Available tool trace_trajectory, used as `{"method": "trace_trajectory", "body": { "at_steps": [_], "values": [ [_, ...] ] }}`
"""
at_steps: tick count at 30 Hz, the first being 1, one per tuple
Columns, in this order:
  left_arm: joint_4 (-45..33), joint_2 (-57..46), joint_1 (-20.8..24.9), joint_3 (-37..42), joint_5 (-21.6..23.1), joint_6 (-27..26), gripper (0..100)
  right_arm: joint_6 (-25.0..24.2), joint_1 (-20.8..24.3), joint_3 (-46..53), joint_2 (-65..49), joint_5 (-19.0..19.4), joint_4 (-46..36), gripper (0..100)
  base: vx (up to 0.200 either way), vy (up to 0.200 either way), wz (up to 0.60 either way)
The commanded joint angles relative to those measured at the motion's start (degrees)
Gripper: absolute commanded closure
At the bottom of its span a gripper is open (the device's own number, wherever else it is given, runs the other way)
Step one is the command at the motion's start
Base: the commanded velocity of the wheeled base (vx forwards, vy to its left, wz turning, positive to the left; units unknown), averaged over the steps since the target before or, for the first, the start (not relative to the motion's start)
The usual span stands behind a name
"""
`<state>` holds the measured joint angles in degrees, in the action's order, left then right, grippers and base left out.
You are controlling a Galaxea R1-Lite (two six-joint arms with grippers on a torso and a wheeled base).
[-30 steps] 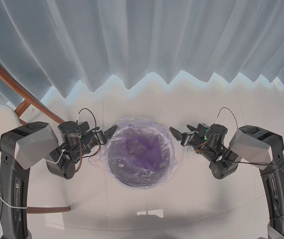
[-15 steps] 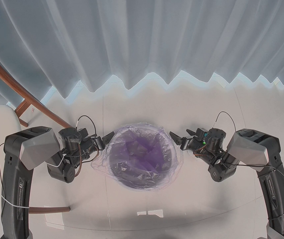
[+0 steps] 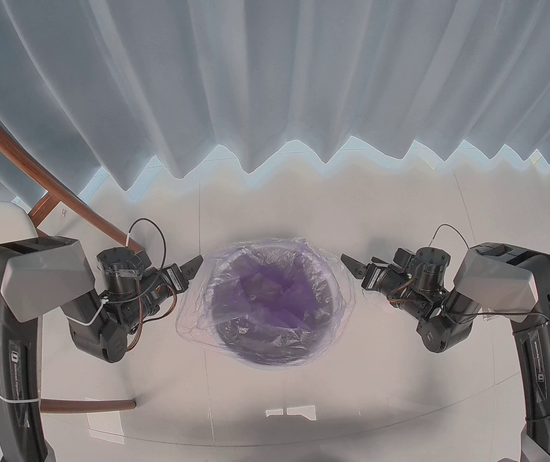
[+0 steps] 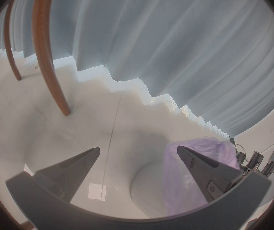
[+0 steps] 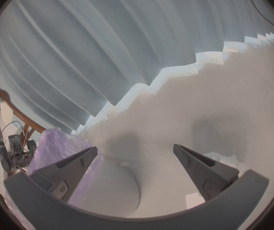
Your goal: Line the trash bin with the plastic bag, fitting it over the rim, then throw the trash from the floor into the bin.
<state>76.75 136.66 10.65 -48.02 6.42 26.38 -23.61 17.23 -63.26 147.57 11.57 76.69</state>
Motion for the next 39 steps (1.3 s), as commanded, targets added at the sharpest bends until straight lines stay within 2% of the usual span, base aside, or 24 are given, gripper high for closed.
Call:
{"method": "trace_trajectory", "body": {
  "at_steps": [1,5,7,8,9,10,12,15,17,19,20,21,24,29,30,34,36,39],
  "values": [
    [1.5,-9.1,3.0,9.6,-1.9,2.6,0,-4.7,0.4,6.6,-5.3,0.0,0.7,0,0.000,0.000,0.00],
    [12.8,-13.5,5.1,17.7,-2.7,5.3,0,-5.9,0.3,11.8,-5.7,0.0,6.5,0,0.000,0.000,0.00],
    [12.5,-14.8,5.6,18.8,-2.6,5.0,0,-6.3,0.4,13.5,-6.0,0.1,8.4,0,0.000,0.000,0.00],
    [11.8,-20.2,7.5,20.8,-2.6,4.7,0,-6.9,0.6,17.6,-7.7,0.5,12.1,0,0.000,0.000,0.00],
    [11.8,-20.2,7.5,20.8,-2.6,4.7,0,-6.9,0.6,17.6,-7.7,0.5,12.1,0,0.000,0.000,0.00],
    [11.8,-26.4,9.6,22.4,-2.2,5.2,0,-7.9,1.2,21.4,-10.7,0.8,13.1,0,0.000,0.000,0.00],
    [11.7,-32.2,11.8,23.1,-1.3,5.3,0,-10.2,3.1,25.0,-14.9,1.4,13.0,0,0.000,0.000,0.00],
    [10.2,-40.4,17.0,23.5,-1.4,5.2,0,-15.7,7.2,31.1,-20.5,1.4,12.3,0,0.000,0.000,0.00],
    [7.7,-44.1,20.1,24.1,-1.9,5.2,0,-16.4,9.1,33.6,-22.1,1.1,11.6,0,0.000,0.000,0.00],
    [1.4,-49.6,24.3,24.9,-2.0,5.0,0,-16.4,11.0,37.2,-23.8,-0.2,11.6,0,0.000,0.000,0.00],
    [1.4,-49.6,24.3,24.9,-2.0,5.0,0,-16.4,11.0,37.2,-23.8,-0.2,11.6,0,0.000,0.000,0.00],
    [-3.8,-53.1,26.3,24.2,-1.3,4.7,0,-16.4,12.6,38.5,-25.7,-2.4,11.7,0,0.000,0.000,0.00],
    [-8.3,-56.2,27.0,20.1,-0.2,4.7,0,-16.6,13.7,39.4,-30.1,-4.9,11.0,0,0.000,0.000,0.00],
    [-13.6,-56.7,24.1,16.4,1.2,4.7,0,-16.3,14.5,39.4,-34.4,-5.1,7.9,0,0.000,0.000,0.00],
    [-15.8,-56.9,24.0,15.8,1.2,4.7,0,-15.2,14.6,38.4,-35.9,-5.2,5.2,0,0.000,0.000,0.00],
    [-17.0,-56.6,24.4,18.6,1.4,5.1,0,-15.0,14.6,37.5,-38.9,-5.1,1.3,0,-0.100,0.000,0.00],
    [-16.4,-55.1,25.4,24.0,1.6,4.8,0,-16.6,14.6,37.5,-41.9,-5.1,-3.5,0,-0.200,0.000,0.00],
    [-16.5,-53.2,25.5,24.6,1.9,4.8,0,-19.2,14.6,37.3,-43.2,-5.1,-7.6,0,-0.200,0.000,0.00]
  ]
}}
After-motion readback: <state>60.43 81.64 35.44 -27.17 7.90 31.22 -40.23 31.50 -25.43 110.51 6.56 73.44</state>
